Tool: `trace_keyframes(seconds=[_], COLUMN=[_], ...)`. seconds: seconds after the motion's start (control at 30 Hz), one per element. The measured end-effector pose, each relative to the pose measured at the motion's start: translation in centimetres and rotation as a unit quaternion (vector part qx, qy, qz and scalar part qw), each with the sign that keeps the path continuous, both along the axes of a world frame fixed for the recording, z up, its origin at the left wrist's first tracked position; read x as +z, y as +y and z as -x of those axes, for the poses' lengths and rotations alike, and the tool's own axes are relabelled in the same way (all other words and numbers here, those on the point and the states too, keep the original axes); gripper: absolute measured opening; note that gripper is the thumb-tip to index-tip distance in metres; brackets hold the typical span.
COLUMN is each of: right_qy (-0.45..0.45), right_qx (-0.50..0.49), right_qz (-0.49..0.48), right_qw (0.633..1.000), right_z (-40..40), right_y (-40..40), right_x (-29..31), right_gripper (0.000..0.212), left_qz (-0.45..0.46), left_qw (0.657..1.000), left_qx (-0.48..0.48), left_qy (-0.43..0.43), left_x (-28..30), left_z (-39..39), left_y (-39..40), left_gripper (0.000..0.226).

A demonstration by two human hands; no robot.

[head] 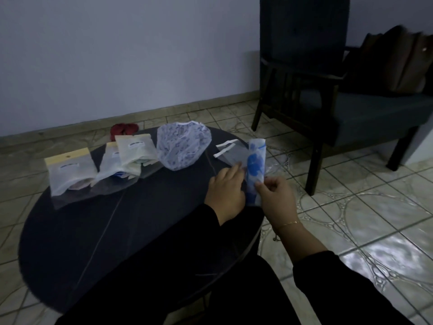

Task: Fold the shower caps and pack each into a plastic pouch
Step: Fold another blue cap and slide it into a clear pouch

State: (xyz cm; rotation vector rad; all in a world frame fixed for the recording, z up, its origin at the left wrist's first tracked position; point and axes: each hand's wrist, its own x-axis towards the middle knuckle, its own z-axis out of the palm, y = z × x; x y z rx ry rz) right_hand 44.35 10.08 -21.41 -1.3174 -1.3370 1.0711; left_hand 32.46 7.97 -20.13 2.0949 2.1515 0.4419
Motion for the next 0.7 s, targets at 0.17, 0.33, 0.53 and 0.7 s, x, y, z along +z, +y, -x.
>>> trace_keyframes(seconds=[0.17,0.33,0.53,0.7], right_qy=[-0.037,-0.042,-0.031,-0.018], right_qx=[0.003,0.009,0.0,-0.005], right_qz=[-0.008,0.007,0.006,0.01], right_qw=[0.999,0.999,0.999,1.0], right_z=[0.0,0.6,0.9,1.3], right_y=[0.0,-0.5,-1.3,-1.8], right_x=[0.0,0.0,0.3,0.7], right_gripper=[0.012,0.012,0.012,0.011], left_qz=[0.067,0.018,-0.037,-0.047], left_qw=[0.981,0.979,0.986,0.99], left_qx=[-0.087,-0.103,-0.123,-0.12], left_qy=[0.159,0.176,0.111,0.065], left_x=[-0.7,-1.1,-1.5,-1.6], left_z=[1.1,1.8,2.2,1.9], left_y=[1.2,0.3,-1.9,-3.3], left_gripper=[0.054,0.041,0.05,0.043])
